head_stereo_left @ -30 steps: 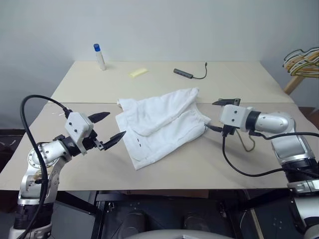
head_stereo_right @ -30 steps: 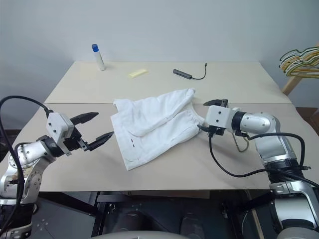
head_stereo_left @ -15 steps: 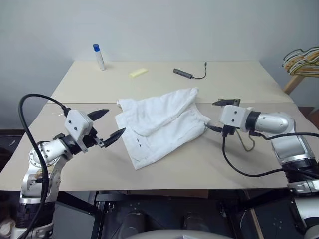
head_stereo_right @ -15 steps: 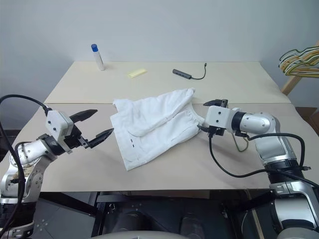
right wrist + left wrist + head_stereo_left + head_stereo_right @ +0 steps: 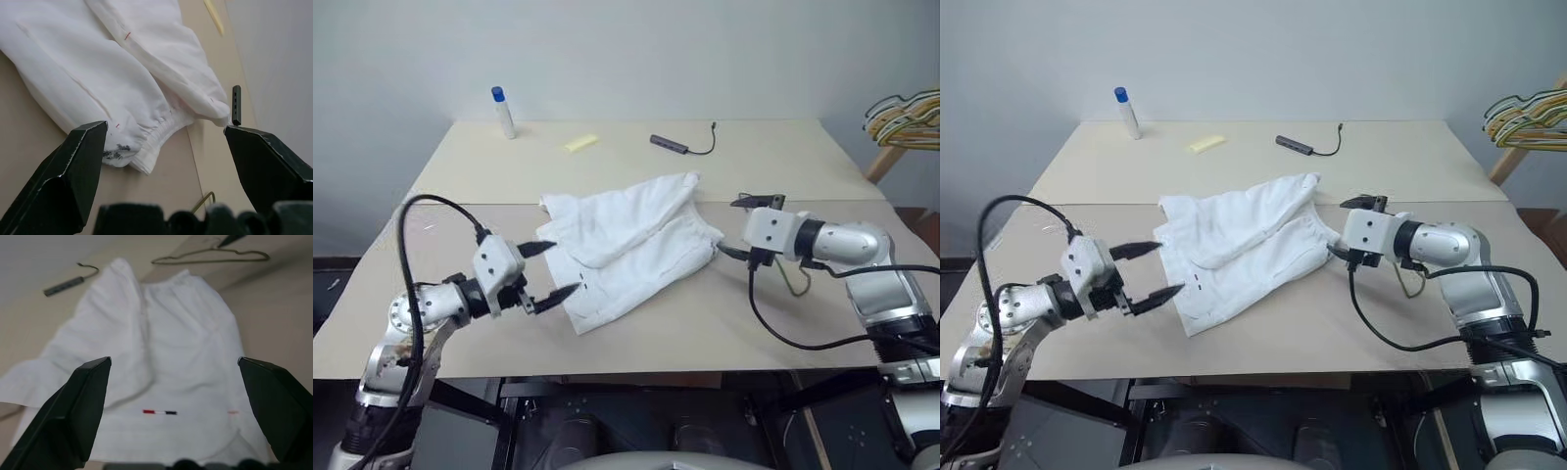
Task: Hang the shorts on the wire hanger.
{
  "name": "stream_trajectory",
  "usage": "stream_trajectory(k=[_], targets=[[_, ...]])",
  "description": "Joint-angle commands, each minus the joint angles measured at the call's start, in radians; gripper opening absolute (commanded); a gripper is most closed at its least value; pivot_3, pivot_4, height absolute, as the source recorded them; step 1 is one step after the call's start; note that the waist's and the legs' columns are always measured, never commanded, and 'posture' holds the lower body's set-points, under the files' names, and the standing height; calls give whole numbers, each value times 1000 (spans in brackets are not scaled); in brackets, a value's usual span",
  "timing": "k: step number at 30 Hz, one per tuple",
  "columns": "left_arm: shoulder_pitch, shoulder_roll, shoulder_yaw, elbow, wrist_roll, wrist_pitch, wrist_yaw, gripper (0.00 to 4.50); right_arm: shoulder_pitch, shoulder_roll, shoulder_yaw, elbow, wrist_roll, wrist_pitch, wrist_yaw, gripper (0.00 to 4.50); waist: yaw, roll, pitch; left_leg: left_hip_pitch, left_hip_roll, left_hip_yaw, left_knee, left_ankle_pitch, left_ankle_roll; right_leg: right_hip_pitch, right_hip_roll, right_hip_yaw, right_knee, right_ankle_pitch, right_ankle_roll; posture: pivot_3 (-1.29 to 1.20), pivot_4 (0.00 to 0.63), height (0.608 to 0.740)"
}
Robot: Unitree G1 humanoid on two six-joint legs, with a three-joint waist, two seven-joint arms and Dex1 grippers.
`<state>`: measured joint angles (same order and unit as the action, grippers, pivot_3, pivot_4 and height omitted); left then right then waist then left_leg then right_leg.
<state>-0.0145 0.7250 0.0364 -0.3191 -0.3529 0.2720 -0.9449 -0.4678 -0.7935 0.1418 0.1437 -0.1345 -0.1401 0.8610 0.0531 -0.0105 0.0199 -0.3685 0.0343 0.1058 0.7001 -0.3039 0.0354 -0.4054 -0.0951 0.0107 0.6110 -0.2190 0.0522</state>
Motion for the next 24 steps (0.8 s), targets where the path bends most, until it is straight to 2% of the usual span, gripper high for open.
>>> stream_trajectory(k=[1, 9, 11, 14, 17, 24], targets=[[-11, 26, -72, -13, 34, 7, -45, 4500, 6, 0, -41, -61, 8, 31, -32, 4449, -4, 0, 0, 0, 0, 0, 0, 0, 0, 0, 0, 0, 0, 0, 0, 86, 0, 740], [-62, 27, -235, 87, 200, 41, -9, 4500, 38, 4, -44, -109, 10, 71, -58, 4449, -17, 0, 0, 0, 0, 0, 0, 0, 0, 0, 0, 0, 0, 0, 0, 67, 0, 740], [-85, 12, -255, 117, 254, 64, 38, 4500, 42, 4, -45, -115, 9, 75, -61, 4449, -17, 0, 0, 0, 0, 0, 0, 0, 0, 0, 0, 0, 0, 0, 0, 65, 0, 740], [-105, -12, -254, 132, 255, 114, 59, 4500, 48, 5, -45, -124, 11, 83, -62, 4449, -16, 0, 0, 0, 0, 0, 0, 0, 0, 0, 0, 0, 1, 0, 0, 66, 0, 740], [-120, -7, -274, 151, 264, 156, 44, 3921, 46, 6, -38, -129, 9, 92, -61, 4500, -17, 0, 0, 1, 0, 0, 0, 0, 0, 0, 0, 0, 1, 0, 0, 67, 0, 740], [-132, 11, -278, 168, 283, 159, 45, 1664, 26, 6, -31, -111, 5, 89, -60, 4500, -17, 0, 0, 2, 0, 0, 0, 0, 0, 1, 1, 0, 2, 0, 0, 73, 0, 740]])
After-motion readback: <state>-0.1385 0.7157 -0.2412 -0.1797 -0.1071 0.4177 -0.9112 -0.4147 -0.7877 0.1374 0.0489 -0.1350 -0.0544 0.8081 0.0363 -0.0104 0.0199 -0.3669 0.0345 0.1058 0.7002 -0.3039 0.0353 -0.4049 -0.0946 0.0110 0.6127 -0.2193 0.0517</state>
